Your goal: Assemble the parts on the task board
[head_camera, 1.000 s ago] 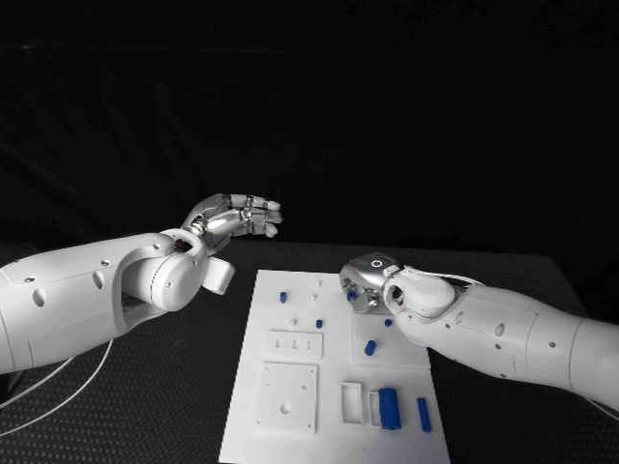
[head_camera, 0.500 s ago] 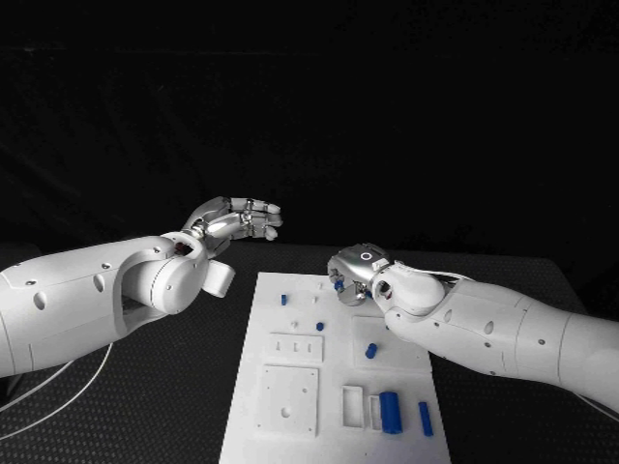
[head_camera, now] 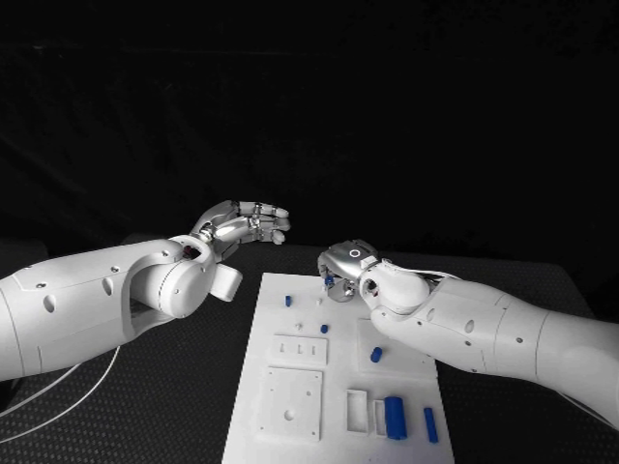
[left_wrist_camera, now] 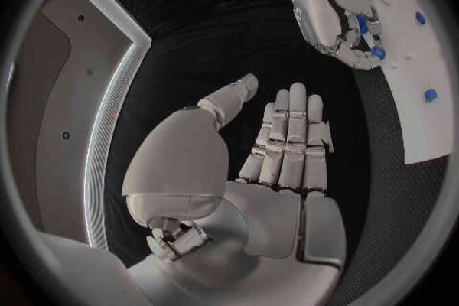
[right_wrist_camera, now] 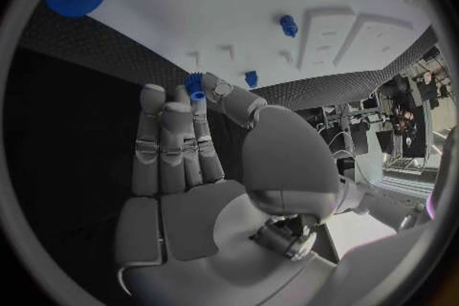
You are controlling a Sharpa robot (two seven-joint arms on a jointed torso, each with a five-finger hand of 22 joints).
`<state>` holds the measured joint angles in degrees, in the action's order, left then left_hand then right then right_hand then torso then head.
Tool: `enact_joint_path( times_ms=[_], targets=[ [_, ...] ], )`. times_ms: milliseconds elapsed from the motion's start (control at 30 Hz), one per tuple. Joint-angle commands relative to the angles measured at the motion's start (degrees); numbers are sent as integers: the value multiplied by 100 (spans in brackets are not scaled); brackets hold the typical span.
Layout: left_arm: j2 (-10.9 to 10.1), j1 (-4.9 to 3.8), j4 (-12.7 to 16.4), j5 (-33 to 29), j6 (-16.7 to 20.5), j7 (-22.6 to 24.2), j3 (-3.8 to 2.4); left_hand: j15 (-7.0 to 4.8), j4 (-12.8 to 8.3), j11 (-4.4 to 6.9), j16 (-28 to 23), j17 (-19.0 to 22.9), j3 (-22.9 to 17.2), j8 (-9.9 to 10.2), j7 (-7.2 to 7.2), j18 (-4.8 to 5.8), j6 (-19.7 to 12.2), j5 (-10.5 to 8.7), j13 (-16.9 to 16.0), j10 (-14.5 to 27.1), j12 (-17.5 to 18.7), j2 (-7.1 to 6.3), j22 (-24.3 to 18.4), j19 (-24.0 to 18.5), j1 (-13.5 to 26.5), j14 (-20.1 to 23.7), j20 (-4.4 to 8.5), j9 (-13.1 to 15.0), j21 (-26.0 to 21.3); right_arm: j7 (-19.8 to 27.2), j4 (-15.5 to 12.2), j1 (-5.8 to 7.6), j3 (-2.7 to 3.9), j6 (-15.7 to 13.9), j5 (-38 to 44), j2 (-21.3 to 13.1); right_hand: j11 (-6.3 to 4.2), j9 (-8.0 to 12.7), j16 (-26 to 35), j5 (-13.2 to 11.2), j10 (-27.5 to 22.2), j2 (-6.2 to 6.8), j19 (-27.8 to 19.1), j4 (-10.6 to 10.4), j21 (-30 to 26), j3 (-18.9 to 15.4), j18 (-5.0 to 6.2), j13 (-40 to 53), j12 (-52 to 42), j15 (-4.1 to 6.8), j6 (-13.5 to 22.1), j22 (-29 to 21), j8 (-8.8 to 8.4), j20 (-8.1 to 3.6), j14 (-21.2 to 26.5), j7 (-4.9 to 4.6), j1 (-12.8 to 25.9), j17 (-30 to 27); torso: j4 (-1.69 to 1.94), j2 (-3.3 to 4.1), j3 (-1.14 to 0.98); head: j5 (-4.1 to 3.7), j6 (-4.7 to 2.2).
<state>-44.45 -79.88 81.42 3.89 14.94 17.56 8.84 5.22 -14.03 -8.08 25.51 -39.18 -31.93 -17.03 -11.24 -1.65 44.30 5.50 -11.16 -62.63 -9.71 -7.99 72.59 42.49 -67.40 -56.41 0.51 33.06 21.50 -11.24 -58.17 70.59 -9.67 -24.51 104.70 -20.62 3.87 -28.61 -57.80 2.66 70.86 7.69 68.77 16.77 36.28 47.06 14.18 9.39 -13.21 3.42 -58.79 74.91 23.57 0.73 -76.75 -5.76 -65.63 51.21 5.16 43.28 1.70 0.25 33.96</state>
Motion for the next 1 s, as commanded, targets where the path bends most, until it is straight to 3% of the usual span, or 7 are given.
enact_joint_path(
  times_ms=[33, 233, 333, 567, 800, 1000],
  targets=[
    [16, -12, 32, 26, -46, 32, -5, -1, 4, 2, -37, -10, -40, 36, -13, 59, -45, -35, -6, 21, 15, -12, 5, -46, 45, 21, 2, 6, 16, -45, 58, -2, 0, -26, 116, 35, -163, 5, -40, 13, 255, -6, -13, -10, 20, 42, 82, 89, -36, 77, -37, 136, 5, -48, 62, 3, -38, 6, 91, 53, 42, -46, -19],
    [50, -49, 75, 48, -44, 28, -6, -1, 3, 2, -38, -11, -42, 37, -14, 58, -45, -35, -8, 20, 16, -13, 7, -46, 44, 21, 2, 8, 17, -32, 150, -9, 0, -37, 116, 42, -162, 4, -41, 13, 254, -6, -16, -10, 23, 46, 82, 92, -34, 77, -37, 135, 2, -47, 65, 3, -37, 5, 162, 110, 79, -73, -54],
    [42, -119, 124, 49, -38, 23, -4, -1, 3, 2, -38, -11, -43, 37, -14, 58, -45, -35, -8, 20, 17, -13, 7, -47, 44, 21, 2, 9, 17, -28, 130, -9, 0, -38, 116, 47, -162, 4, -42, 13, 254, -5, -17, -9, 25, 47, 82, 93, -33, 76, -38, 135, 1, -47, 65, 3, -36, 5, 206, 142, 97, -92, -60],
    [32, -140, 196, 53, -33, 27, -5, -1, 0, 2, -38, -12, -45, 37, -14, 57, -45, -34, -10, 19, 17, -16, 8, -47, 41, 21, 2, 12, 17, -51, 108, -12, -1, 18, 140, 49, -162, 3, -43, 14, 254, -4, -20, -9, 27, 51, 82, 95, -31, 76, -39, 134, -1, -47, 67, 3, -37, 4, 261, 205, 137, -92, -77],
    [35, -156, 191, 65, -33, 32, -6, -1, -1, 2, -39, -13, -46, 37, -14, 57, -45, -35, -12, 18, 18, -18, 9, -47, 41, 20, 2, 13, 18, -73, 127, -12, -1, 29, 148, 22, -162, 2, -45, 13, 254, -1, -22, -8, 30, 56, 82, 98, -30, 76, -41, 134, -3, -47, 68, 4, -38, 4, 241, 211, 146, -103, -55],
    [59, -156, 154, 72, -42, 25, -2, -1, 0, 2, -39, -13, -47, 38, -14, 57, -45, -35, -13, 18, 19, -19, 10, -47, 42, 19, 2, 16, 18, -113, 102, -12, -1, -15, 204, 14, -160, 0, -48, 14, 251, 8, -31, -8, 35, 69, 82, 102, -24, 75, -42, 134, -9, -46, 72, 4, -42, 1, 249, 205, 129, -108, -43]
  ],
)
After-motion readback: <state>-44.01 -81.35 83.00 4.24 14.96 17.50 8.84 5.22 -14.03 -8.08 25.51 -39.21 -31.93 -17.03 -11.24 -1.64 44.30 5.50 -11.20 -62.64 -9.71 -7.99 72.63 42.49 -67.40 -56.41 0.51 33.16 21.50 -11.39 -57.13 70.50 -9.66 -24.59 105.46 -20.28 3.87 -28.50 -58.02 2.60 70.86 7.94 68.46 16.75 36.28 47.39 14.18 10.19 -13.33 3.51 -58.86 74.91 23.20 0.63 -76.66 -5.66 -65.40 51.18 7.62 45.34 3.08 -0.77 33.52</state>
